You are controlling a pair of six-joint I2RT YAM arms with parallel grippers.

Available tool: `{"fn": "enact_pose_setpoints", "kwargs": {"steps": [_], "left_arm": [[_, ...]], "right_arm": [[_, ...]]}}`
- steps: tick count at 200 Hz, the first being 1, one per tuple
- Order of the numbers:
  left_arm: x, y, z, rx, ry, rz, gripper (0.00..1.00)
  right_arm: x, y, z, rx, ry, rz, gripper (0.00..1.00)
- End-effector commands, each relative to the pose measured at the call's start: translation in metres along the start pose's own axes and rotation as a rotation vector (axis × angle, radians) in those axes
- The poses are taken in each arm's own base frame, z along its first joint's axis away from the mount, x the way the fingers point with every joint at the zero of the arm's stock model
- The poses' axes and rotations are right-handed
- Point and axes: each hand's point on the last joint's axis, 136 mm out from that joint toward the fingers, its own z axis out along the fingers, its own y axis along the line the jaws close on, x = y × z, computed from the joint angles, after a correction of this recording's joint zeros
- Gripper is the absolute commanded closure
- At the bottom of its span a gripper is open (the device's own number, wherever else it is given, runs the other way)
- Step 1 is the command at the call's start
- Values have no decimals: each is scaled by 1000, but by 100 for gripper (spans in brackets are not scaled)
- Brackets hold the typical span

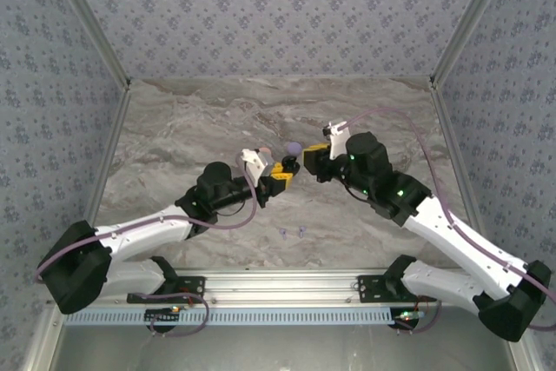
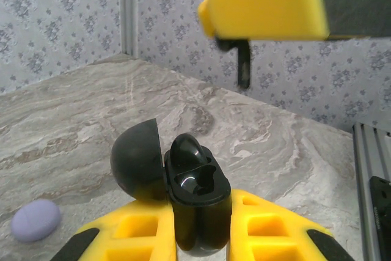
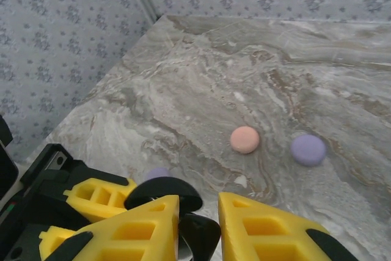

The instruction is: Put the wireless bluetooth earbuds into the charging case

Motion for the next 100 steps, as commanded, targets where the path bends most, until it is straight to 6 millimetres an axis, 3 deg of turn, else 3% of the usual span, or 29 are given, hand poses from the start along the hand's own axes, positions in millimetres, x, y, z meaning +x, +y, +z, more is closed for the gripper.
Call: {"fn": "enact_pose_setpoints", "kwargs": {"steps": [1,100], "left_arm": [[-34,-16,3,72,-92,27,93],[-32,-16,6,72,-88,30,94]], "right_arm": [[-18,17,2,-44,-34,-42,75],[-11,34,15,-88,-8,-73,75]]}}
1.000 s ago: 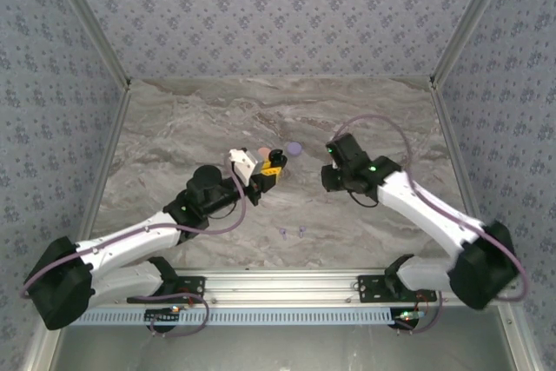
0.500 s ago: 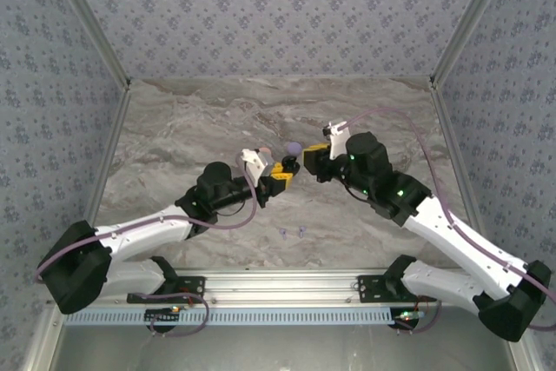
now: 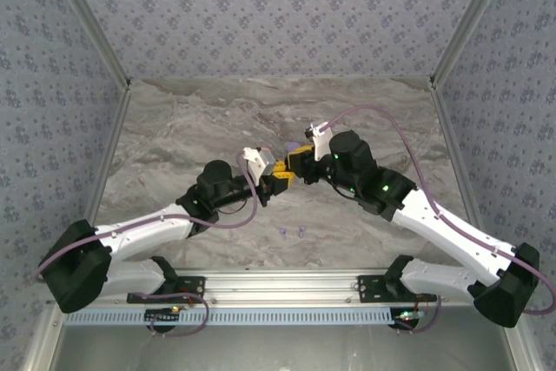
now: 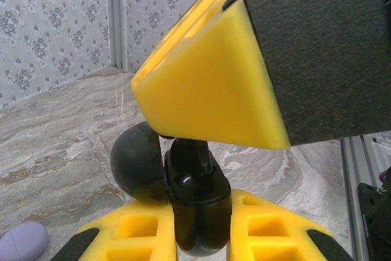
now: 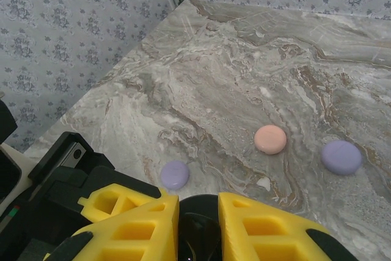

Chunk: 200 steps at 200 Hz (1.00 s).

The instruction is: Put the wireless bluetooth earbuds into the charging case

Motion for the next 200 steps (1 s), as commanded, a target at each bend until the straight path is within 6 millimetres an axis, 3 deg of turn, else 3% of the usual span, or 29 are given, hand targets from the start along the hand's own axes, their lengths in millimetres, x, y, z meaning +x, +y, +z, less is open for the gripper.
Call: {"fn": "enact_pose_setpoints", "kwargs": {"steps": [1,155,200], "left_arm": [[-22,-8,3,39,-62,20,93],[-22,-8,3,35,-60,17,94],[-22,-9,3,35,-61,19,94]], "right_arm": [[-17,10,-4,-29,-47,-28,75],[8,-4,-1,70,42,-107,75],[13,2,2,42,66,-111,75]]}}
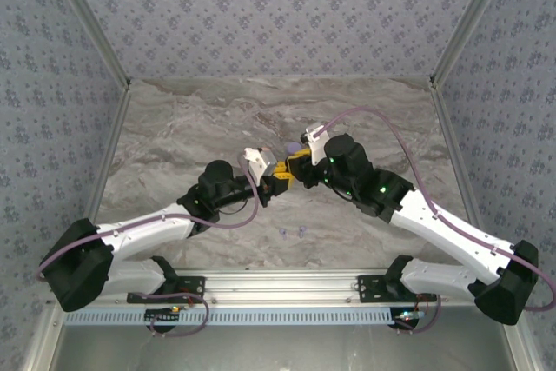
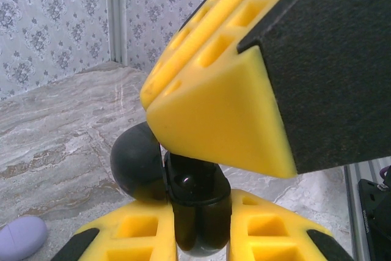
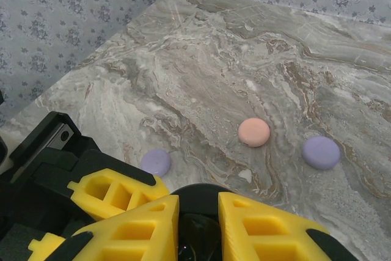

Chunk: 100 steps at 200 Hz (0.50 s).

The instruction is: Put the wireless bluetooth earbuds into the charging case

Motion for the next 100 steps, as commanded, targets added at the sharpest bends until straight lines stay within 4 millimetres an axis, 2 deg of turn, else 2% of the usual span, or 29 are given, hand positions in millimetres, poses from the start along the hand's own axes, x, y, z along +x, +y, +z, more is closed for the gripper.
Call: {"fn": "enact_pose_setpoints", "kwargs": {"steps": [1,32,57,100], "left_arm": [[-27,-10,2,37,-77,24,94],[-27,-10,0,36,-78,26,94],[-28,-10,0,36,-81,24,93],[-28,-11,-1,38,-84,23,93]], "right_arm": [[2,5,0,-8,33,-24,75],[7,9,4,-31,54,-16,73],[4,13,4,-53,53,-10,70],[-13,11,-4,-37,29,-11,66]]}}
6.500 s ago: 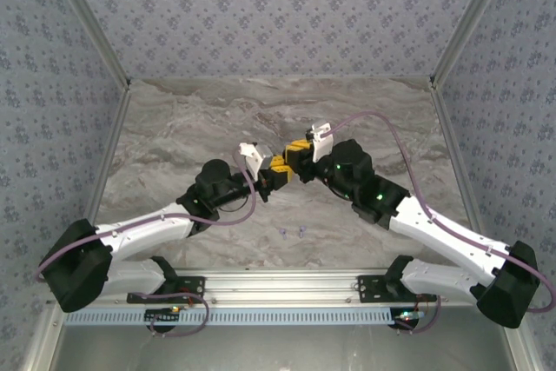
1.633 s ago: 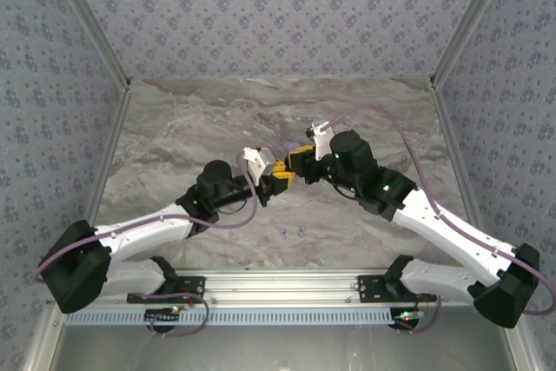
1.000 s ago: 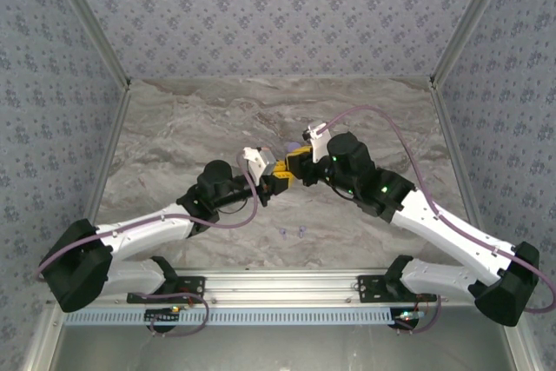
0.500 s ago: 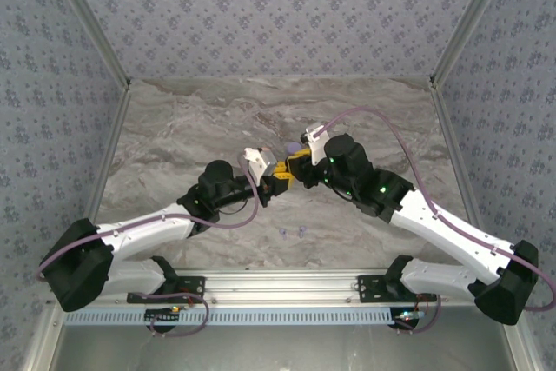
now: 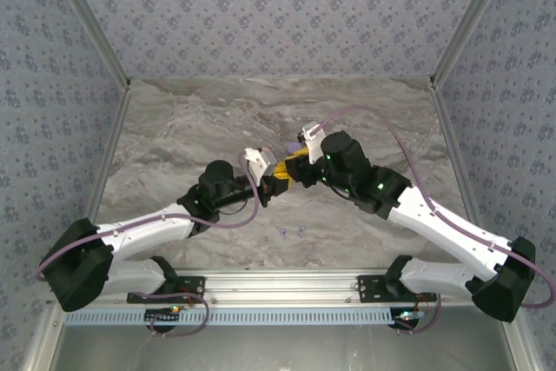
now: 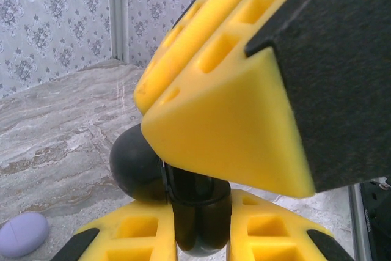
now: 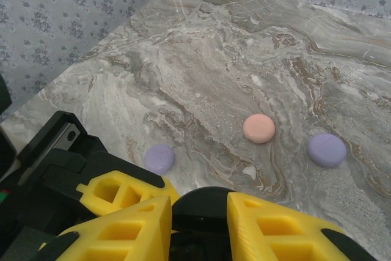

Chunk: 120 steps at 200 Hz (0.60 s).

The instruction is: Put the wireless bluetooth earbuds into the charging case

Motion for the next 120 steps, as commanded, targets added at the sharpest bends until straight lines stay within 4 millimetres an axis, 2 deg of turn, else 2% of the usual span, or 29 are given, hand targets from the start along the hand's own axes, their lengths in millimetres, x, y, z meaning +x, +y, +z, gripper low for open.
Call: {"fn": "enact_pose_setpoints", "kwargs": {"steps": [1,26,44,58,82,94,120], "left_arm": [[-29,-11,-1,42,-91,26,94],[-31,-12,-2,42,-96,27,94],[-32,-12,-4,41,-106,30,94],[-34,-13,-6,39,-121,32,94],[-38,-14,-9,44,-144,35,93],[-41,-17,-10,55,-150,40,93],[-43,-21,-11,75,-155,45,94]], "right_arm": [[-12,6,-7,-17,-3,-9,66],[-25,-2,-18,2,-31,10,60],[-30,-9,-28,-19,-53,45,50],[-27,-14,-34,-64,-57,87,40],[-11,-24,-35,-162,-37,182,12],[-3,-22,-33,-241,-19,234,1],[1,-3,-26,-425,-5,290,0]]}}
